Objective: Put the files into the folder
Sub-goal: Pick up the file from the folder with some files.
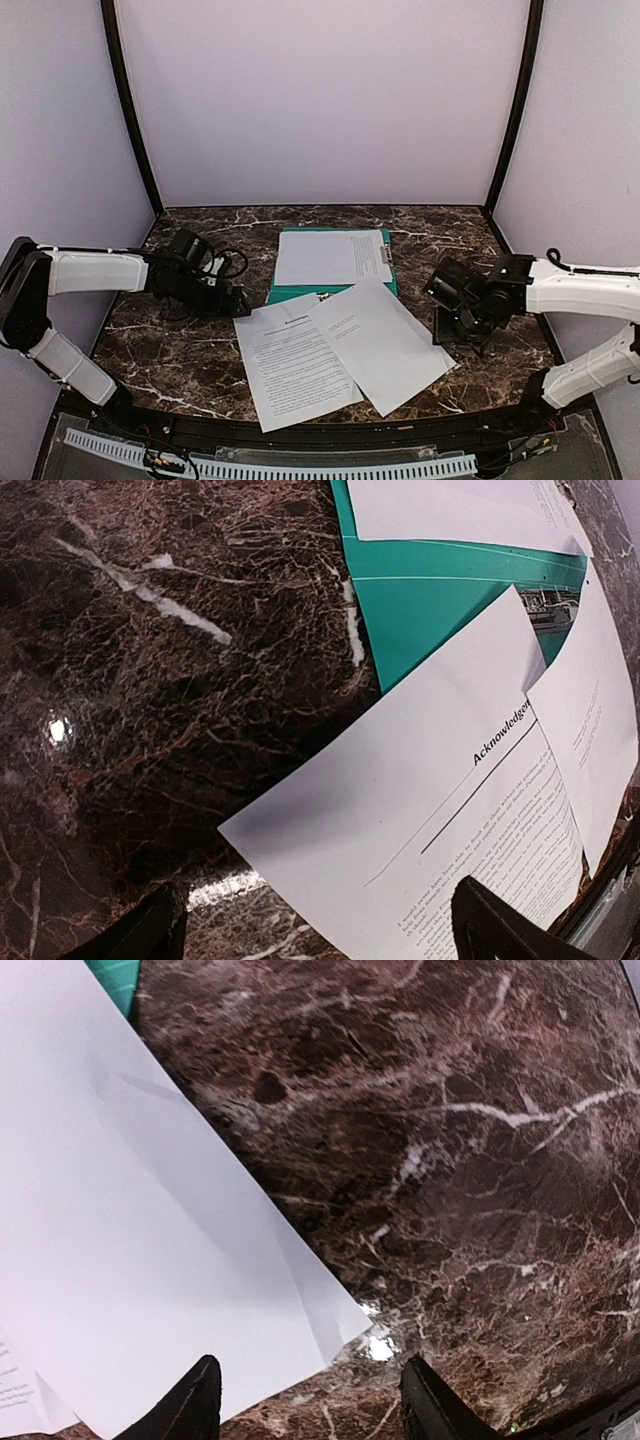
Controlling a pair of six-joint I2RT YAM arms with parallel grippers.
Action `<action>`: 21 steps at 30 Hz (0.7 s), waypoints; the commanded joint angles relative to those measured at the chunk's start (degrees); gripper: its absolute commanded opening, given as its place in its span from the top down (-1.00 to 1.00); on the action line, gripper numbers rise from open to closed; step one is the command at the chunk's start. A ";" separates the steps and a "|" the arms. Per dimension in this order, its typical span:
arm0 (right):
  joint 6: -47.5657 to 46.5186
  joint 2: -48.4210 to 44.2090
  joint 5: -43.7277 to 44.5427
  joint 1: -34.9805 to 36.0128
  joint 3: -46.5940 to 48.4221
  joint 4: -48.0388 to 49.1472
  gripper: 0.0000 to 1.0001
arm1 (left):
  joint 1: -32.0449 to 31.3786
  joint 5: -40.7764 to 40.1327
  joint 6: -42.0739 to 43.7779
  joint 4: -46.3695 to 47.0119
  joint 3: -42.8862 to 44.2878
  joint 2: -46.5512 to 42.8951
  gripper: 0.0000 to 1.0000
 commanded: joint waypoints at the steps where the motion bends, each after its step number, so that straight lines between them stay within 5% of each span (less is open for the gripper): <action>1: -10.18 3.03 -2.21 -0.02 4.09 7.77 -0.31 | -1.19 -0.47 2.62 5.83 0.10 1.32 -0.85; 10: -29.81 17.28 -19.92 1.06 8.88 33.48 -0.34 | -5.29 -3.71 8.89 9.14 1.59 7.26 -0.85; 17: -34.29 24.90 -30.46 1.21 9.89 40.65 -0.27 | -7.01 -6.93 12.61 7.90 3.32 12.06 -0.80; 21: -34.01 27.42 -31.00 1.17 8.19 41.75 -0.24 | -8.15 -8.19 13.07 6.92 3.56 13.36 -0.57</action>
